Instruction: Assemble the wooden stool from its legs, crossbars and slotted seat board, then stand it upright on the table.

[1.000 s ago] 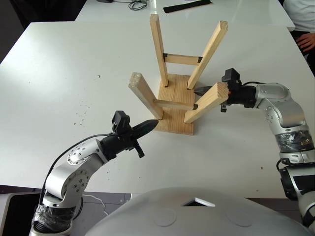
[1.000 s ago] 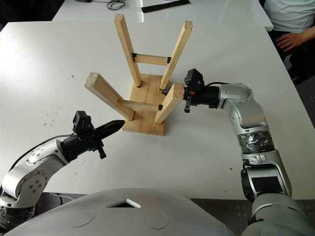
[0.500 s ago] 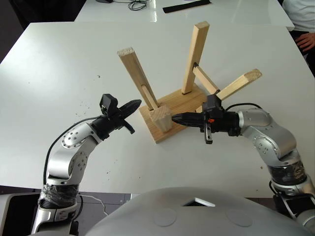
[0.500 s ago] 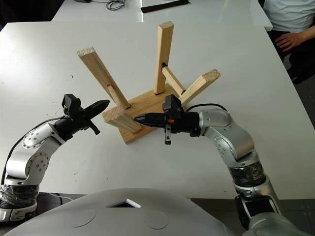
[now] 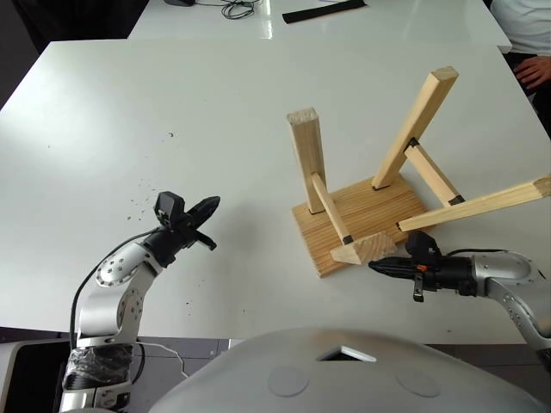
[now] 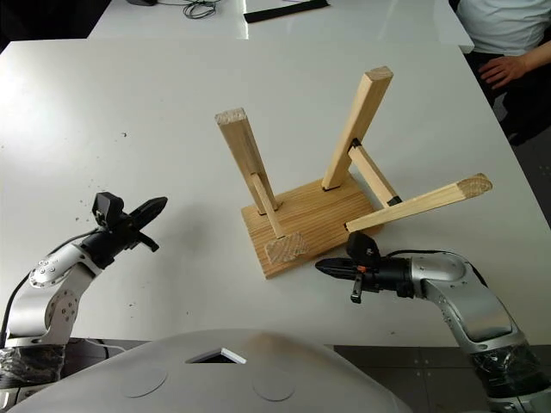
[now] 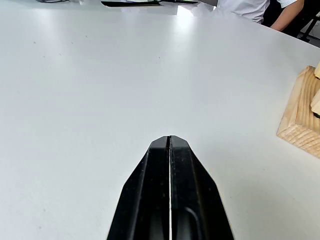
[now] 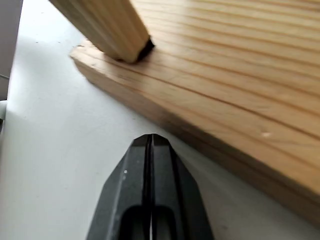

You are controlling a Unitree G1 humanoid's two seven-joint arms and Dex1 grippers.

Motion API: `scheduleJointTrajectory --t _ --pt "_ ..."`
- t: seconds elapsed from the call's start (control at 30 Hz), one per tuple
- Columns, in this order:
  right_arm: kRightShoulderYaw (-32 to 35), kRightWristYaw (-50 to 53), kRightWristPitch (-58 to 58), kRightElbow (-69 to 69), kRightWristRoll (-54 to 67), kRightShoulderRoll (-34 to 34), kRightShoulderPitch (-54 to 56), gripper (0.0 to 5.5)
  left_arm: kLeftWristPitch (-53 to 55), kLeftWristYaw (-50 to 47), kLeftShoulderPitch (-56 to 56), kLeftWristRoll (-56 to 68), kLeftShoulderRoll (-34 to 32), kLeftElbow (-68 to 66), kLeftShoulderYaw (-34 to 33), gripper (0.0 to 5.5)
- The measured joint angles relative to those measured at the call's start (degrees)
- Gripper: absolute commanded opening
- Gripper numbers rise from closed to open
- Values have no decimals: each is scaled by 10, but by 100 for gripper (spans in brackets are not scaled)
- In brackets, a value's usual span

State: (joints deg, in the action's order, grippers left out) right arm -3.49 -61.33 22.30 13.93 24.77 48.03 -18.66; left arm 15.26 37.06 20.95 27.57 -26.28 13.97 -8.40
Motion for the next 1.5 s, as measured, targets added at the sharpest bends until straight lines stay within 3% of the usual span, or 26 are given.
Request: scheduleJointTrajectory --t 0.23,0.37,0.57,0.83,1.0,1.23,1.5 --pt "7 -14 -25 14 -2 -10 -22 0 25 -12 16 8 30 38 24 1" --pt "63 -48 -96 -107 -17 42 -15 0 32 -11 40 8 34 60 35 1" --pt "101 -30 -133 -291 -62 68 119 0 51 -16 52 9 48 91 67 1" --pt "27 -30 -146 -297 -93 -11 196 0 79 -35 42 -4 67 103 129 1" --pt "10 -36 -150 -295 -100 -16 207 0 85 -46 31 -30 64 80 145 1" --pt "-28 -12 -97 -149 -72 -68 134 0 67 -47 8 -41 26 44 81 1" --pt "-42 79 -38 -67 -67 -124 95 0 55 -38 -53 -55 -2 -22 64 1"
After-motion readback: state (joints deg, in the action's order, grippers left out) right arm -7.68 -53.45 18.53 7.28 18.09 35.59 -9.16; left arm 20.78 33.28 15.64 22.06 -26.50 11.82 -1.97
